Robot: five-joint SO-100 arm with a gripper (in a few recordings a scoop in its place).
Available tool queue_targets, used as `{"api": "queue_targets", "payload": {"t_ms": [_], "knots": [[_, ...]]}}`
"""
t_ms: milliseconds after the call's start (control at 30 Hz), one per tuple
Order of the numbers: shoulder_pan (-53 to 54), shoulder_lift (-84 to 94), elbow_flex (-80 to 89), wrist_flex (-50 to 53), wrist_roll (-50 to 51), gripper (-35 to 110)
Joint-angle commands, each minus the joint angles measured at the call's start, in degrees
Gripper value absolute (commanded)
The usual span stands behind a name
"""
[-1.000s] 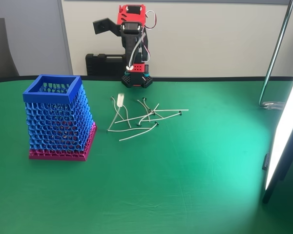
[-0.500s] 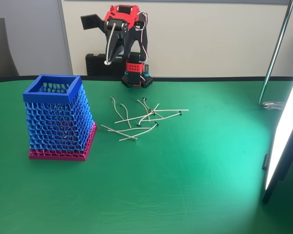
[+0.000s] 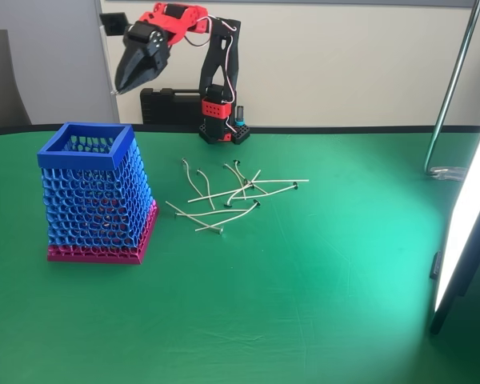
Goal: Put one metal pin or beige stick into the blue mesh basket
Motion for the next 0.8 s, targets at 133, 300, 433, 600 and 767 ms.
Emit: {"api": "queue_targets", "payload": {"t_ms": [133, 300, 433, 600, 767], "knots": [[4.0, -6.9, -7.2, -4.0, -1.0, 0], [5.0, -12.4, -9.8, -8.4, -1.7, 0], [4.0, -14.9, -10.1, -11.7, -3.2, 0], [2.1, -16.9, -10.8, -12.6, -3.9, 0], [0.8, -17.0, -10.4, -11.7, -4.0, 0]]}}
